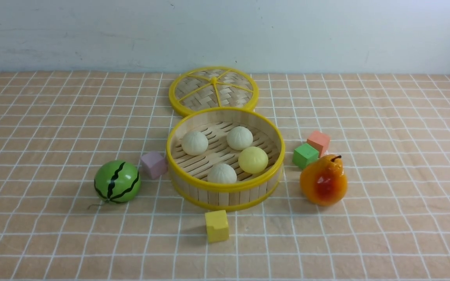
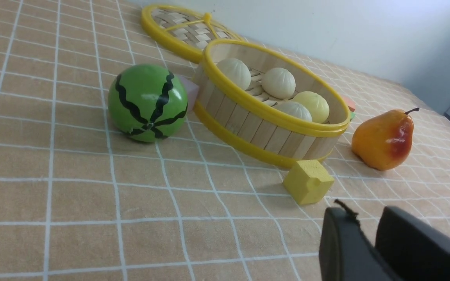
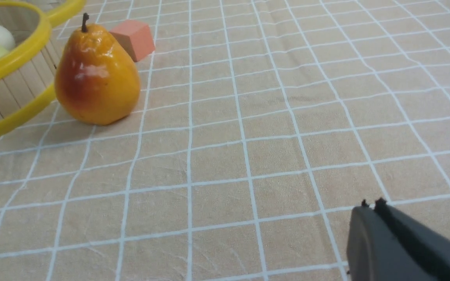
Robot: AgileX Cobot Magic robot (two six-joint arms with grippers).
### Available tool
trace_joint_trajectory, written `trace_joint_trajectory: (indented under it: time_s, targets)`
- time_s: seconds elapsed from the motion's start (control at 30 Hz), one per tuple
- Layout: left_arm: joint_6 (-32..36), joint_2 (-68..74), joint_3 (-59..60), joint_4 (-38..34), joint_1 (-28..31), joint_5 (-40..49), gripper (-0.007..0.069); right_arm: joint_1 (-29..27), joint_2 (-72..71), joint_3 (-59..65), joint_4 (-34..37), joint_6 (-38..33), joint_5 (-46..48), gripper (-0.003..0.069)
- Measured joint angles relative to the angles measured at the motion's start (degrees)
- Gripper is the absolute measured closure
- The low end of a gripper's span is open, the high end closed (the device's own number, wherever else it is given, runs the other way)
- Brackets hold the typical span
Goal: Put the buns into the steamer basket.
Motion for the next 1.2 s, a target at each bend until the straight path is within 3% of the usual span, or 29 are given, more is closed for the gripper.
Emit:
trace_joint_trajectory:
  time_s: [0.97, 1.07, 1.2]
  targets:
    - [0.0, 0.0, 0.0, 0.3, 0.1, 0.0, 0.0470, 0.0, 0.0, 0.0, 0.0, 0.2, -0.2, 0.0625]
    - [0.1, 0.0, 0.0, 2.3, 2.9, -3.0, 0.0470, 0.0, 0.0, 0.0, 0.0, 0.2, -0.2, 0.0621]
    - [-0.5, 0.0, 0.0, 3.0, 13.5, -6.0, 0.0472, 0.0, 0.0, 0.0, 0.0, 0.2, -0.2, 0.0615]
